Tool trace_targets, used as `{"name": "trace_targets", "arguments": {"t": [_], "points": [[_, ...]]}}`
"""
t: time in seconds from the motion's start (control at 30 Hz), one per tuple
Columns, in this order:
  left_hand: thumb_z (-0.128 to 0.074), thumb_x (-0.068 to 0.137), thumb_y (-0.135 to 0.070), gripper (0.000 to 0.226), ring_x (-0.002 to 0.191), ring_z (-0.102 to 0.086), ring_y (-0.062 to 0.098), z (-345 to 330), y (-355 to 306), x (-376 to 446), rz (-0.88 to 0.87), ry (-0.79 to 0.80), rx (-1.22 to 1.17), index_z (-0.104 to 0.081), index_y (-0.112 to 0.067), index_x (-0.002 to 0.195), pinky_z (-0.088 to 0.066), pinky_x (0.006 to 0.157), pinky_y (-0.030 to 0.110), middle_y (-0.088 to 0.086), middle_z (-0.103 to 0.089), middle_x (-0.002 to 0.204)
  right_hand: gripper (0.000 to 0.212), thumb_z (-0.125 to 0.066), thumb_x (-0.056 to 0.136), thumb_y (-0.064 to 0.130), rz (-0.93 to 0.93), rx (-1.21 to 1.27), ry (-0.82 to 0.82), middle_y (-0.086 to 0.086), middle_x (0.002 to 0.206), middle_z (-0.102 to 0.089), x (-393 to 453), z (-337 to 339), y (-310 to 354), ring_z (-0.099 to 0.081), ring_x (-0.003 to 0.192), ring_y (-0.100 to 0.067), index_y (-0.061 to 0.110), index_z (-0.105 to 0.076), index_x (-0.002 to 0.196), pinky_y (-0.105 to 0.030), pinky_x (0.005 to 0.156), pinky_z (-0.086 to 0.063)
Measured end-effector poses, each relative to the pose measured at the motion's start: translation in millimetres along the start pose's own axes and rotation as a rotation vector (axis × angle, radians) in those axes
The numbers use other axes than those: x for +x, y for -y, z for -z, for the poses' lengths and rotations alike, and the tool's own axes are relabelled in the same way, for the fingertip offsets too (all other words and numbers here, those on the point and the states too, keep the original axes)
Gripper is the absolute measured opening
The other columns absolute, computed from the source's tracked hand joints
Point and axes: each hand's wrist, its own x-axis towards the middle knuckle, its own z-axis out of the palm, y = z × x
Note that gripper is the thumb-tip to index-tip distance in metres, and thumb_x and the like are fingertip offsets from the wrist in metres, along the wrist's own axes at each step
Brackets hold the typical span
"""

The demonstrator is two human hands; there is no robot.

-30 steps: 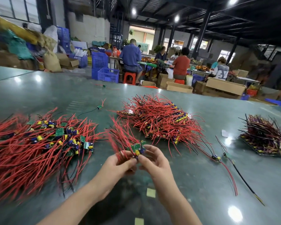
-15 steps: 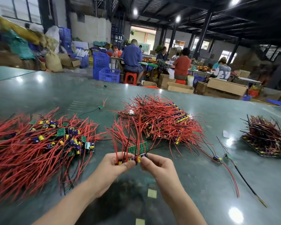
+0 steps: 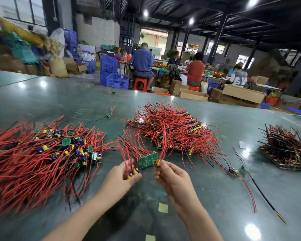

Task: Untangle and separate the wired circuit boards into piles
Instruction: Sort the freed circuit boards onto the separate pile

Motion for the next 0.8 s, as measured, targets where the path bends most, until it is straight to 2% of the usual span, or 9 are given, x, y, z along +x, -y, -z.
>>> {"name": "trace_targets", "arguments": {"t": [0.07, 0.13, 0.2, 0.23, 0.33, 0.4, 0.53, 0.67, 0.8], "points": [[-0.068, 0.083, -0.035, 0.086, 0.136, -0.024, 0.021, -3, 1, -2, 0.034, -0.095, 0.259, -0.019, -0.007, 0.148, -0.019, 0.108, 0.027, 0.012, -0.037, 0.144, 0.01, -0.062, 0.082, 0.007, 0.039, -0.047, -0.045, -0.007, 0.07, -0.061, 0, -1, 0, -0.052, 0.057, -0.009, -0.001, -0.069, 0.085, -0.016, 0.058, -0.05], [-0.07, 0.08, -0.038, 0.1, 0.142, -0.003, 0.022, -4, -2, -6, -0.029, -0.21, 0.292, -0.005, -0.008, 0.15, -0.004, 0.111, 0.028, 0.008, -0.012, 0.156, 0.01, -0.061, 0.085, 0.002, 0.086, -0.159, -0.091, -0.005, 0.071, -0.065, -1, -2, -1, -0.054, 0.058, -0.008, 0.005, -0.071, 0.086, -0.016, 0.06, -0.05], [-0.077, 0.074, -0.031, 0.096, 0.138, -0.014, 0.019, -4, -5, -10, -0.259, -0.311, 0.255, -0.019, -0.012, 0.148, -0.008, 0.11, 0.026, 0.001, -0.021, 0.152, 0.013, -0.063, 0.085, 0.002, 0.155, -0.329, -0.115, 0.0, 0.072, -0.069, -2, -2, -2, -0.058, 0.062, -0.006, 0.011, -0.072, 0.087, -0.016, 0.062, -0.051], [-0.079, 0.073, -0.028, 0.084, 0.131, -0.027, 0.012, -4, -8, -12, -0.351, -0.294, 0.138, -0.034, -0.02, 0.144, -0.02, 0.107, 0.021, -0.008, -0.033, 0.144, 0.015, -0.064, 0.084, 0.002, 0.194, -0.414, -0.109, 0.001, 0.073, -0.069, -2, -3, -3, -0.059, 0.064, -0.007, 0.014, -0.071, 0.088, -0.018, 0.064, -0.051], [-0.075, 0.072, -0.021, 0.029, 0.092, -0.059, 0.0, -3, -20, -22, -0.439, -0.11, -0.239, -0.069, -0.032, 0.099, -0.046, 0.079, 0.013, -0.017, -0.062, 0.105, 0.023, -0.066, 0.083, 0.001, 0.272, -0.646, -0.057, -0.005, 0.077, -0.069, -4, -6, -7, -0.062, 0.069, -0.012, 0.023, -0.067, 0.087, -0.032, 0.071, -0.053], [-0.078, 0.072, -0.008, 0.025, 0.082, -0.064, 0.004, -3, -21, -23, -0.507, -0.138, -0.183, -0.07, -0.031, 0.078, -0.05, 0.073, 0.014, -0.012, -0.065, 0.094, 0.029, -0.067, 0.082, 0.002, 0.322, -0.774, -0.051, -0.004, 0.081, -0.07, -6, -7, -12, -0.064, 0.07, -0.008, 0.031, -0.065, 0.087, -0.028, 0.071, -0.053], [-0.077, 0.072, -0.005, 0.034, 0.087, -0.063, 0.002, -1, -20, -21, -0.567, -0.224, -0.072, -0.066, -0.036, 0.079, -0.047, 0.08, 0.013, -0.013, -0.066, 0.087, 0.035, -0.069, 0.079, -0.002, 0.516, -0.87, -0.061, 0.003, 0.093, -0.064, -7, -7, -15, -0.063, 0.076, -0.005, 0.03, -0.066, 0.09, -0.014, 0.067, -0.049], [-0.075, 0.071, 0.002, 0.031, 0.083, -0.067, 0.004, -1, -19, -20, -0.443, -0.193, -0.252, -0.072, -0.029, 0.069, -0.05, 0.075, 0.012, -0.009, -0.07, 0.088, 0.026, -0.071, 0.076, -0.006, 0.622, -0.85, -0.08, 0.002, 0.079, -0.066, -8, -7, -12, -0.063, 0.074, -0.007, 0.02, -0.07, 0.078, -0.015, 0.069, -0.048], [-0.072, 0.076, -0.005, 0.014, 0.078, -0.068, 0.007, 0, -16, -16, -0.206, -0.187, -0.418, -0.07, -0.018, 0.071, -0.052, 0.074, 0.018, -0.003, -0.075, 0.085, 0.012, -0.074, 0.072, -0.005, 0.537, -0.676, -0.095, -0.003, 0.072, -0.071, -10, -8, -11, -0.067, 0.071, -0.01, 0.007, -0.072, 0.073, -0.016, 0.068, -0.048]]}}
